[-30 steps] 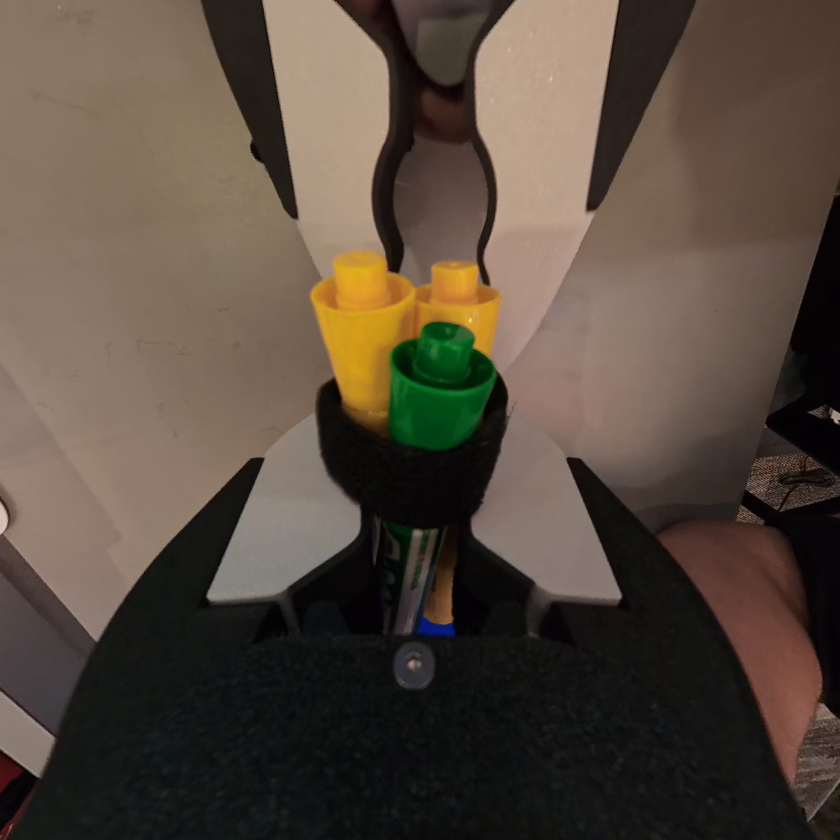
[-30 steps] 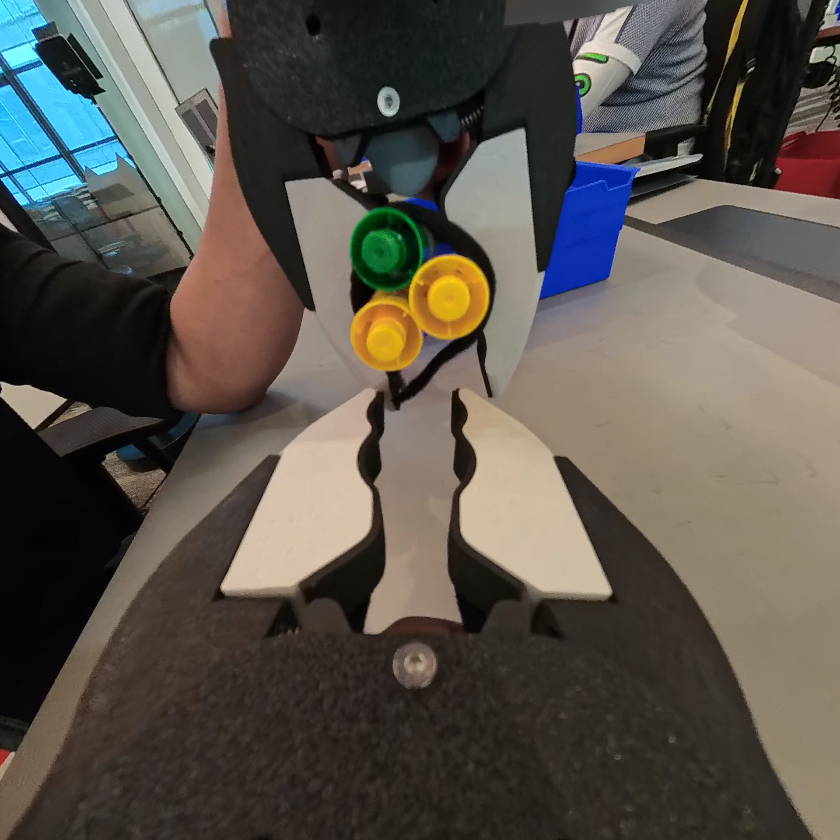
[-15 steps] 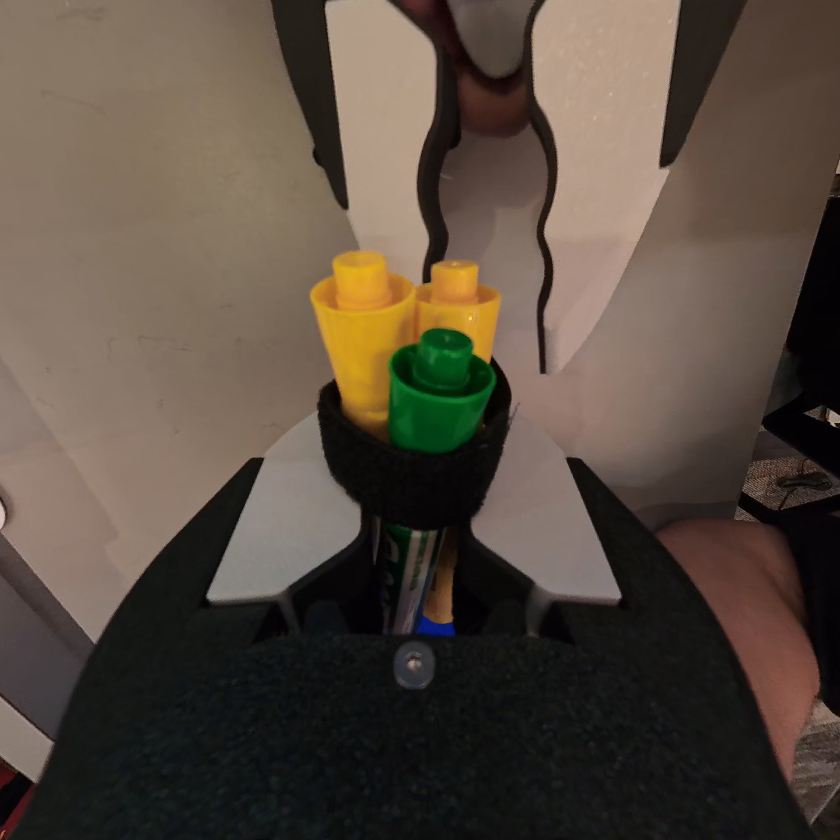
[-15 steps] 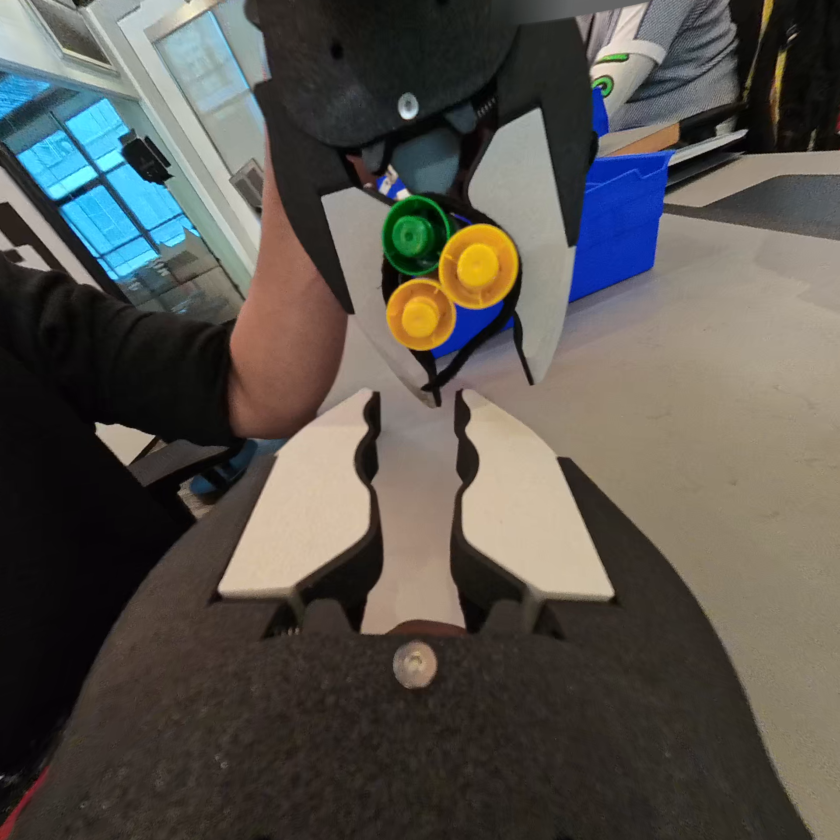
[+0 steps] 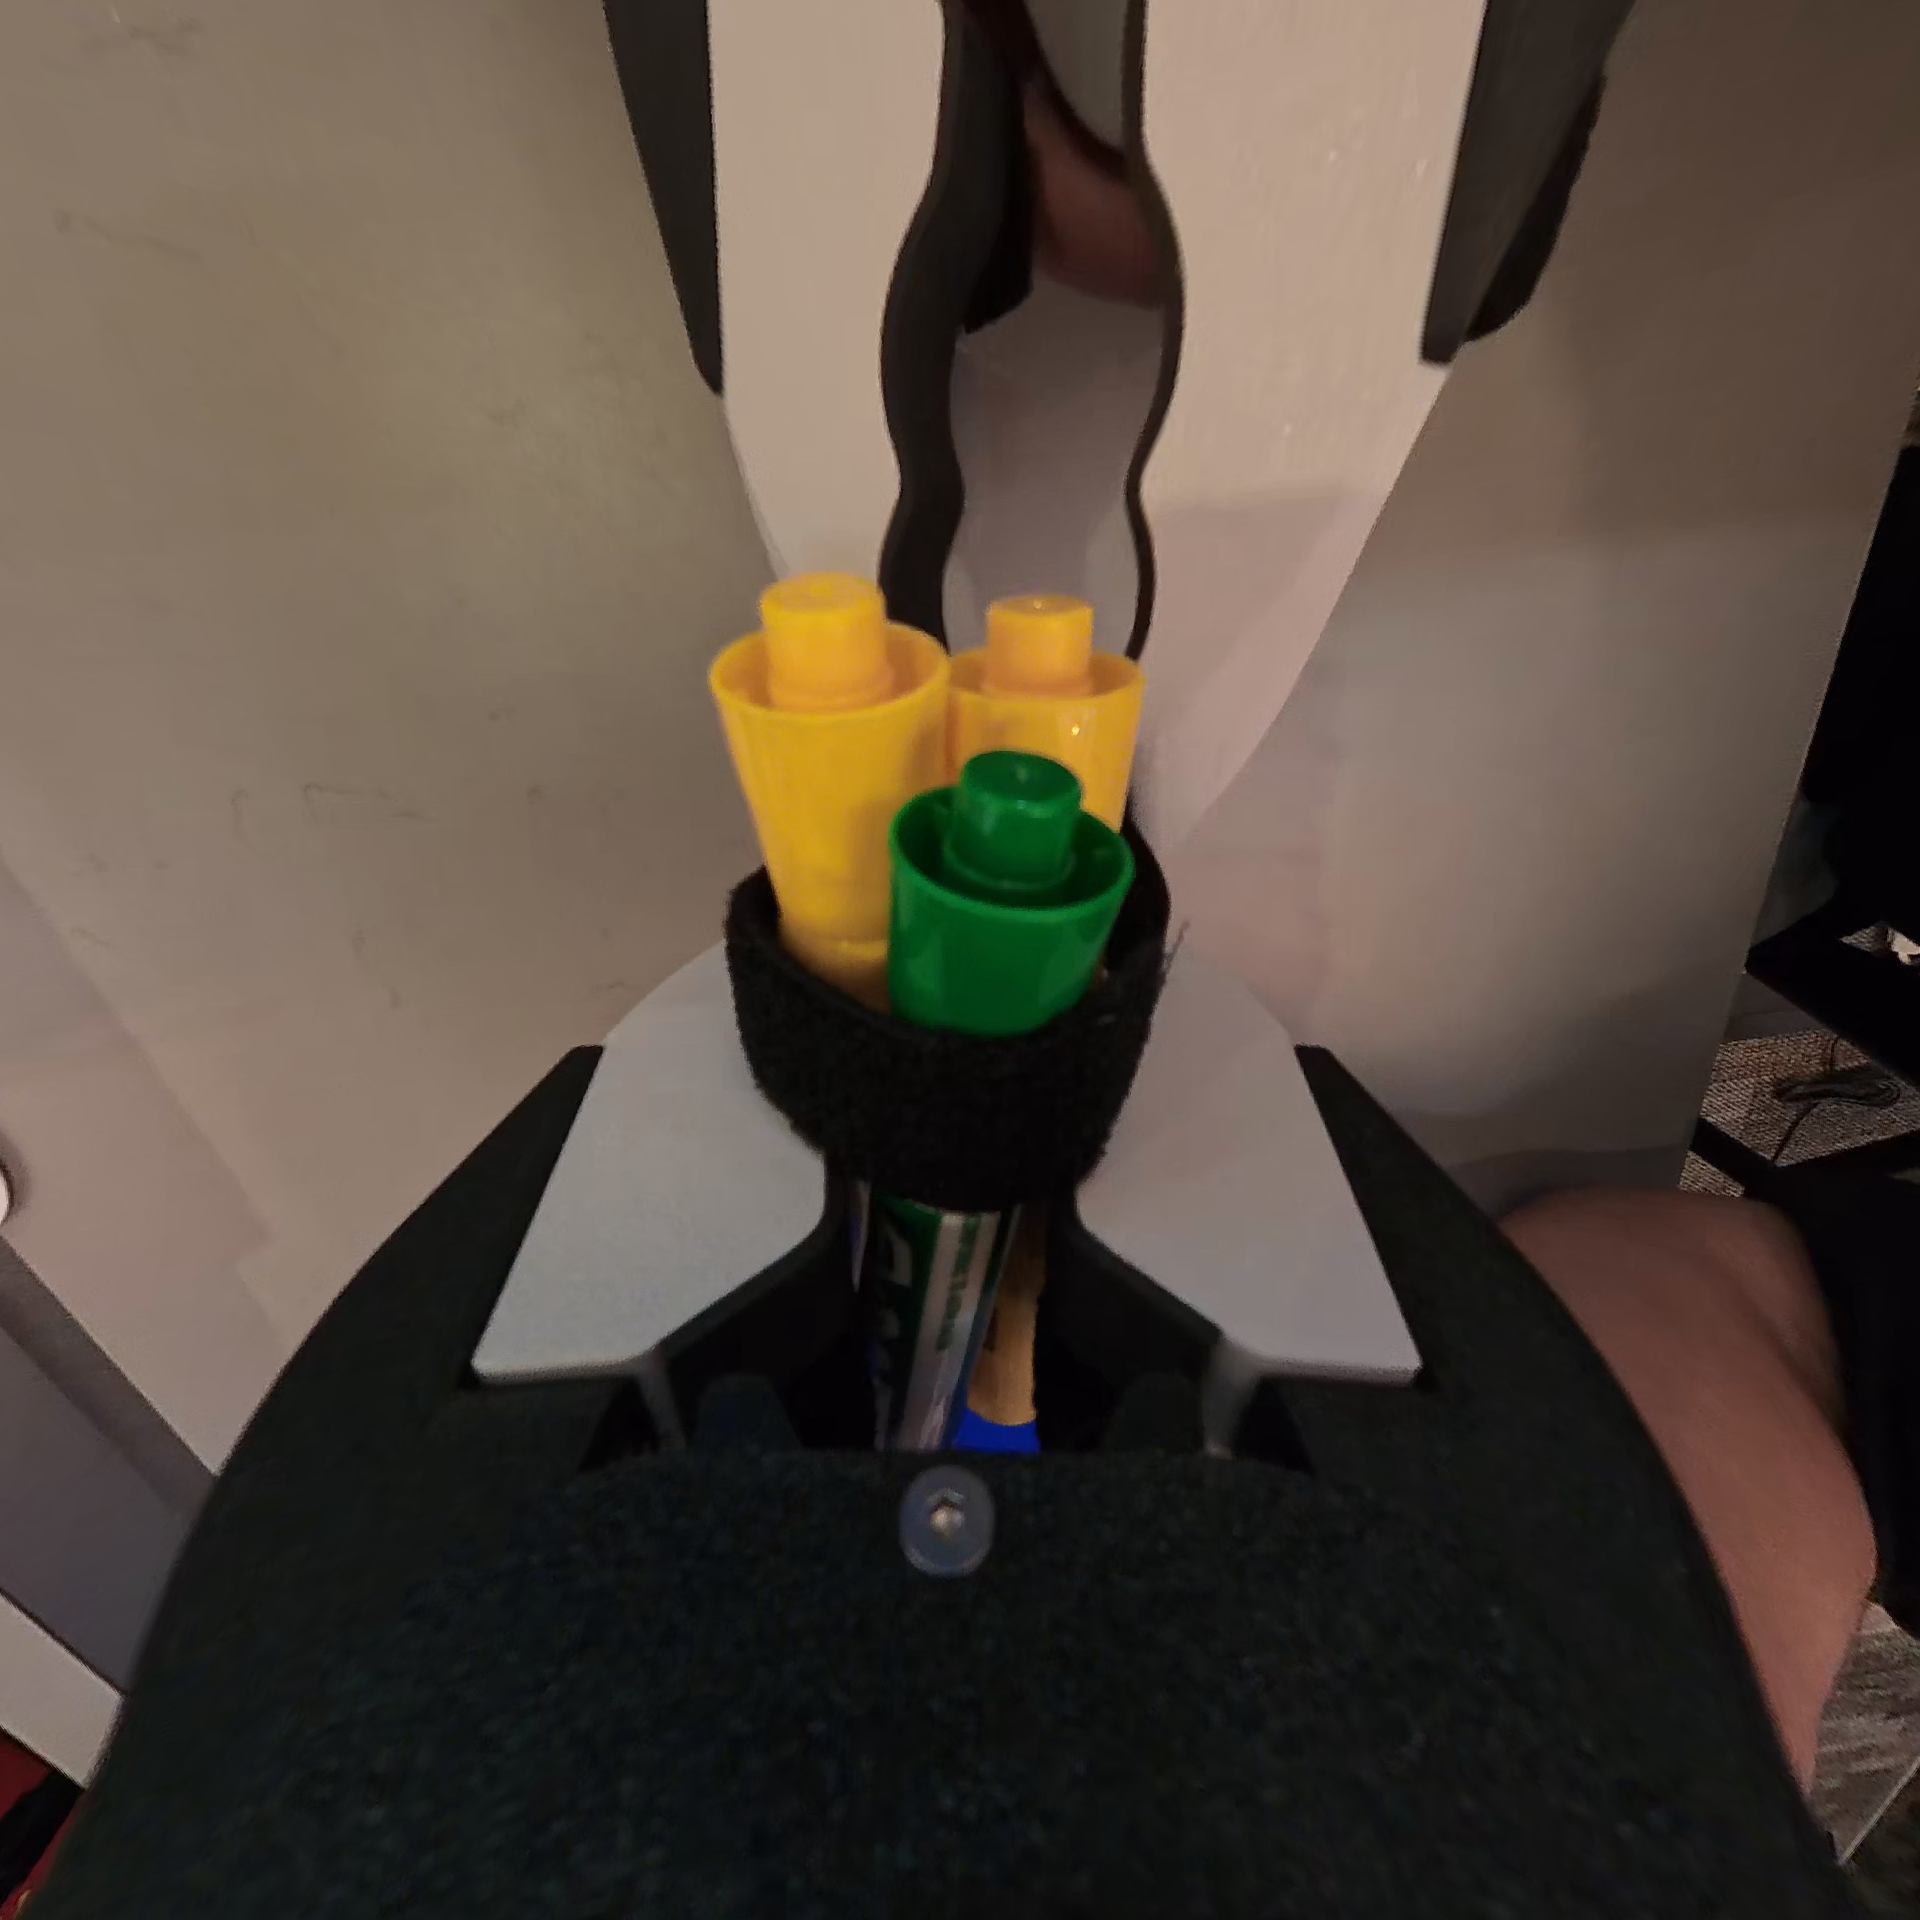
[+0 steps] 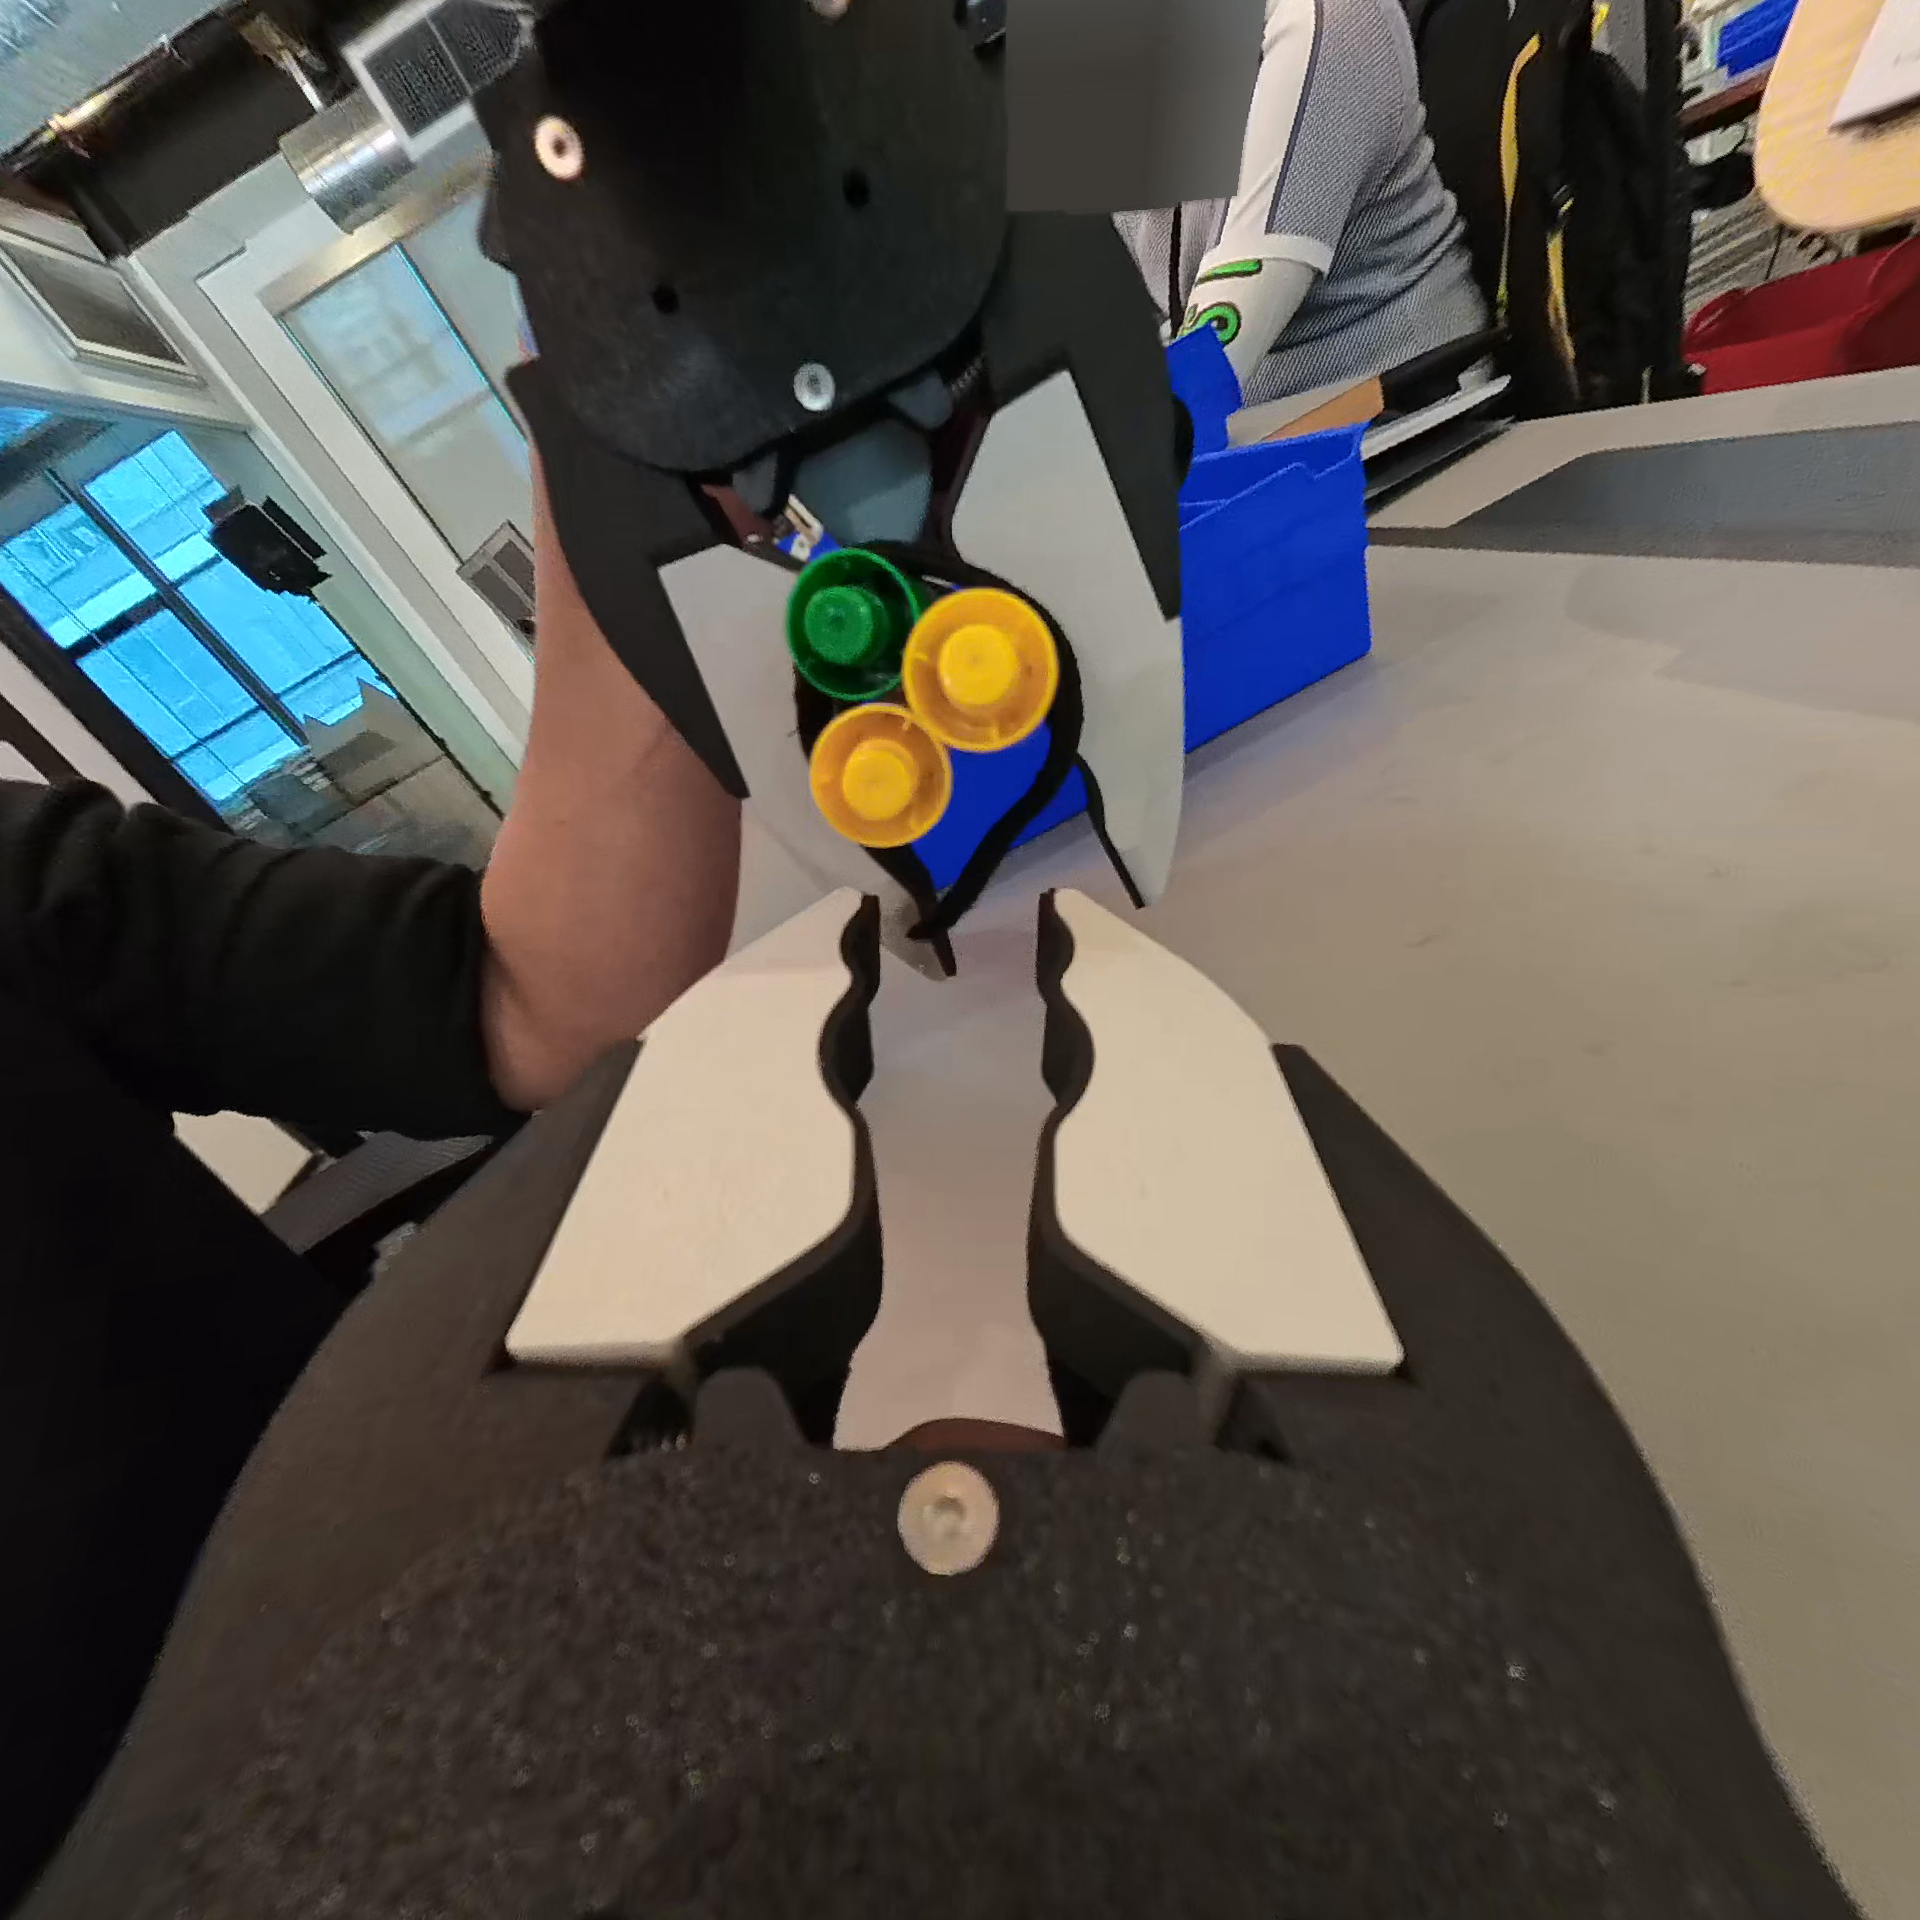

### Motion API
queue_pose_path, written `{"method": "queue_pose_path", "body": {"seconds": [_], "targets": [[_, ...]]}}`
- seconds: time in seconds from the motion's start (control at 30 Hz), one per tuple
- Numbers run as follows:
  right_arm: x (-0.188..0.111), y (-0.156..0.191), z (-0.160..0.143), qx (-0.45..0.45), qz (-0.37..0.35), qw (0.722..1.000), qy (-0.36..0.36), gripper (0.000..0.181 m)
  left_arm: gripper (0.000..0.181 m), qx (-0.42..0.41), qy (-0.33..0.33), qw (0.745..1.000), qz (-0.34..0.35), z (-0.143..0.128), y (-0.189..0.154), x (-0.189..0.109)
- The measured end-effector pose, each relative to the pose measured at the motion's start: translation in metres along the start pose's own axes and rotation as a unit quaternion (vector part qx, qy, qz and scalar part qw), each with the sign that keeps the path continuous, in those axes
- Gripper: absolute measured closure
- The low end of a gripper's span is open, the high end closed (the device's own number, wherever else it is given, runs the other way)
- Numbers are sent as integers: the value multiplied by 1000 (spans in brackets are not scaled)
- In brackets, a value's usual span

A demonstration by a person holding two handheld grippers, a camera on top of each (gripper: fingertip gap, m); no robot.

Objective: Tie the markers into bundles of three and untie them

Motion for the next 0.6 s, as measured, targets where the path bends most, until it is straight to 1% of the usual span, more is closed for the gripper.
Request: {"method": "queue_pose_path", "body": {"seconds": [0.13,0.23,0.3,0.4,0.5,0.53,0.57,0.6], "targets": [[-5,3,4,-80,-47,996,-9,156,140,-5,0,1000,0,-1,2,0],[-6,9,6,-167,-91,981,-28,154,140,-7,0,1000,-1,-2,3,1],[-5,16,7,-193,-95,976,-37,154,140,-6,-1,1000,-1,-2,3,1],[-1,18,8,-191,-94,976,-40,157,141,-4,-4,1000,-3,-1,2,0],[0,16,6,-158,-80,983,-41,161,141,-1,-1,1000,-3,1,1,1],[0,16,6,-150,-76,985,-44,164,141,0,-1,1000,-4,1,1,2],[-1,16,6,-143,-71,986,-46,171,140,0,0,1000,-4,1,1,2],[-1,15,6,-135,-67,987,-48,174,141,1,1,1000,-4,2,0,2]]}}
Point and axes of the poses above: each gripper's, where its closed fingertips meet, x out along the fingers, z out of its top, y = z × x across the jaws, the point moved 4 cm from there along -x, back along the fingers, and after that the axes turned 2 degrees about -z, right-handed, at the moved point
